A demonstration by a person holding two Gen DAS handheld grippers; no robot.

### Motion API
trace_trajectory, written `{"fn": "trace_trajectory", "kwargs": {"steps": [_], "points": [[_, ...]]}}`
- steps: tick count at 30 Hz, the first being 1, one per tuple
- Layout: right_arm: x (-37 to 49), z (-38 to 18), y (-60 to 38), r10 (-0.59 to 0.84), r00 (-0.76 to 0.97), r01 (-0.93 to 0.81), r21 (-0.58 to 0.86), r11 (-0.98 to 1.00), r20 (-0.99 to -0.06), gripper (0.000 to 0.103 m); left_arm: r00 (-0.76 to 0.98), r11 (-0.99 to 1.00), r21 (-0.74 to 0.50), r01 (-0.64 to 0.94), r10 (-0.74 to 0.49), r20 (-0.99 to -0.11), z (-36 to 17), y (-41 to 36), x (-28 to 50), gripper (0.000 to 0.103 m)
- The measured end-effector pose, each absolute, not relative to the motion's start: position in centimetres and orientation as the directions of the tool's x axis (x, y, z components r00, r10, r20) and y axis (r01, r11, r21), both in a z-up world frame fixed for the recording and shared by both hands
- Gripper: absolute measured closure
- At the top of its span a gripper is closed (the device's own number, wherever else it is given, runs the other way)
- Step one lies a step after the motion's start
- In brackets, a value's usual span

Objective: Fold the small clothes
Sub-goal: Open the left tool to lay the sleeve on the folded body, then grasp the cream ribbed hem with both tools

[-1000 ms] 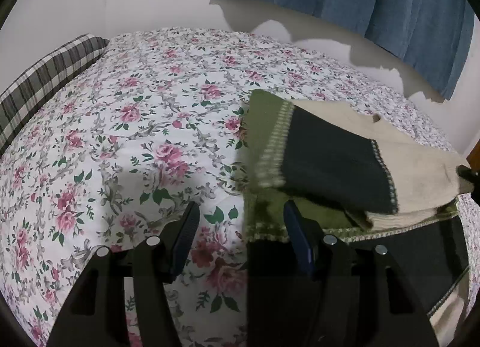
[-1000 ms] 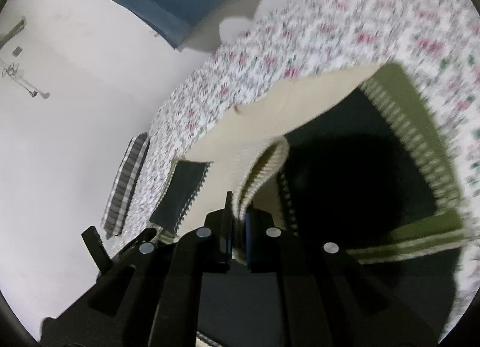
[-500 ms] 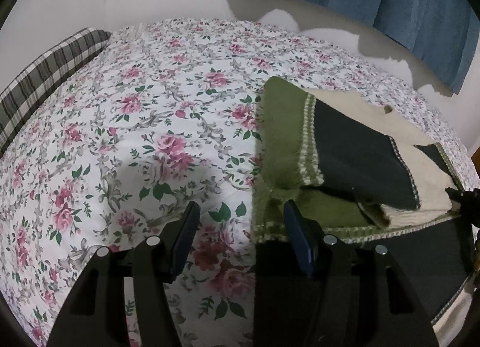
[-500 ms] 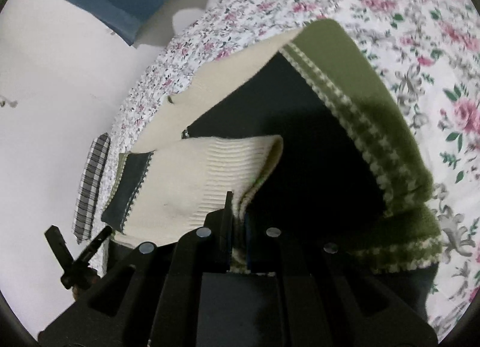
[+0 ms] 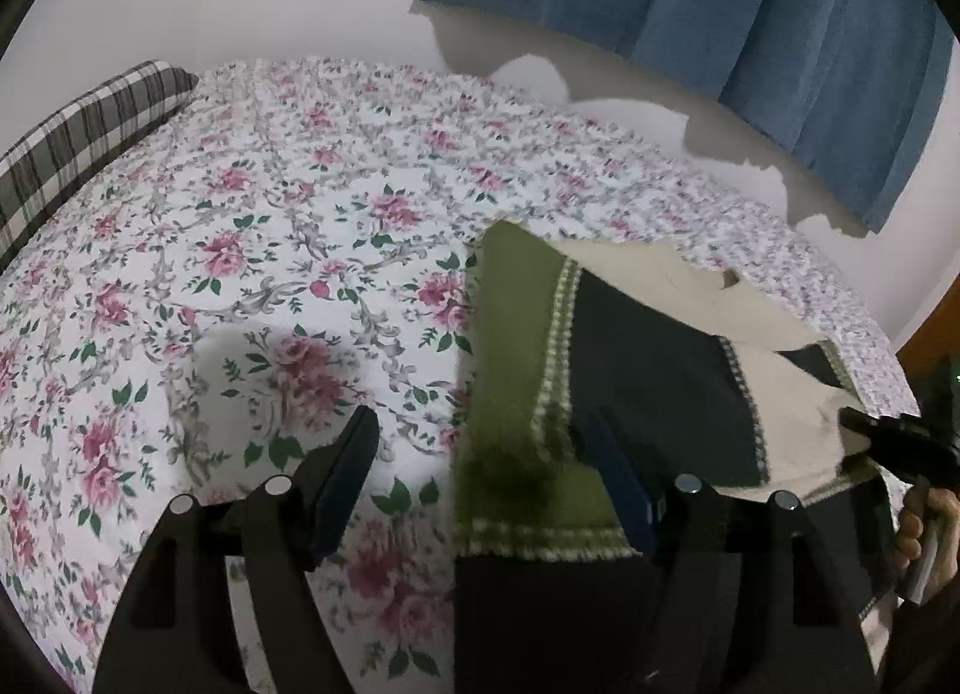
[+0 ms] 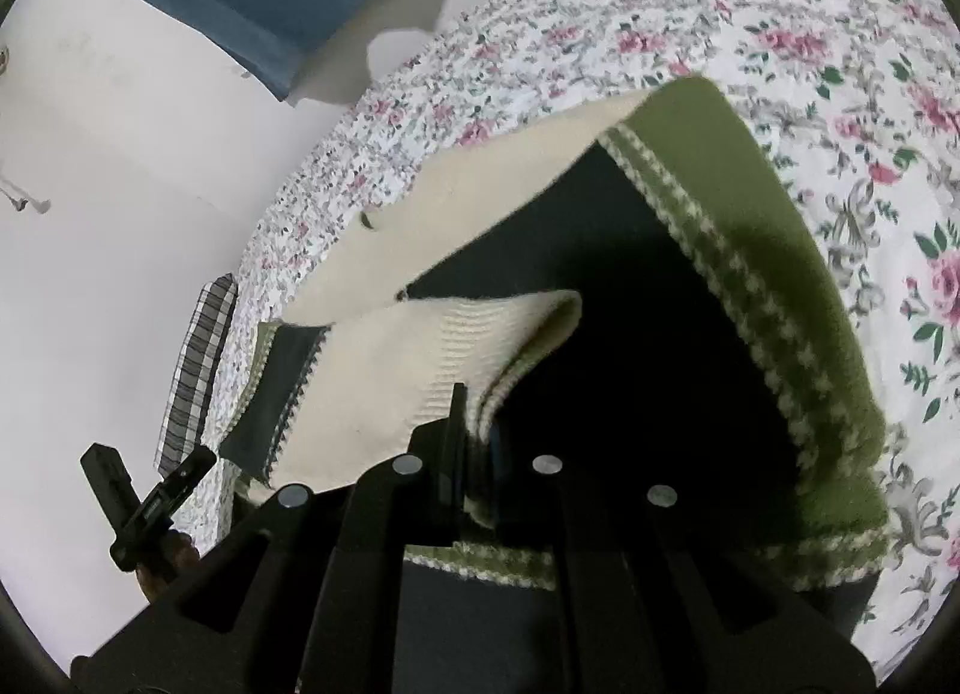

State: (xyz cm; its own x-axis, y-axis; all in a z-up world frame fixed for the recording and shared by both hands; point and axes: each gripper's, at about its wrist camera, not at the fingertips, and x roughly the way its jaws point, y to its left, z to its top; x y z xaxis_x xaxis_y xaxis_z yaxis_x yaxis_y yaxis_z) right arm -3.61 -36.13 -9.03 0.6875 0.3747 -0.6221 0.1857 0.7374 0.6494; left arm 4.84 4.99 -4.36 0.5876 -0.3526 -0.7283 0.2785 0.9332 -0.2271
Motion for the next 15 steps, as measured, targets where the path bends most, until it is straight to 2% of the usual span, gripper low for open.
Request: {"fn": "trace_trajectory", "kwargs": {"steps": [6, 10, 14, 15], "points": [[-3.5, -9.7, -35.9, 0.358, 0.663, 0.193, 0.611, 0.768, -0.658, 0.097, 0.51, 0.956, -0.179, 0.234, -0.277, -0.815, -6.9, 4.1, 7.1, 0.032], [-3.8, -10.5, -36.4, 0.379, 0.656, 0.2, 0.635, 0.746, -0.653, 0.096, 0.501, 0.959, -0.142, 0.244, -0.25, -0.828, -7.5, 3.5, 7.6, 0.031], [-5.2, -9.9, -37.3, 0.427, 0.66, 0.182, 0.682, 0.709, -0.619, 0.084, 0.5, 0.939, -0.175, 0.295, -0.308, -0.81, -6.2, 4.1, 6.5, 0.031], [-6.0, -9.5, -37.6, 0.438, 0.664, 0.169, 0.693, 0.701, -0.606, 0.078, 0.498, 0.933, -0.184, 0.309, -0.323, -0.805, -5.9, 4.4, 6.0, 0.031]]}}
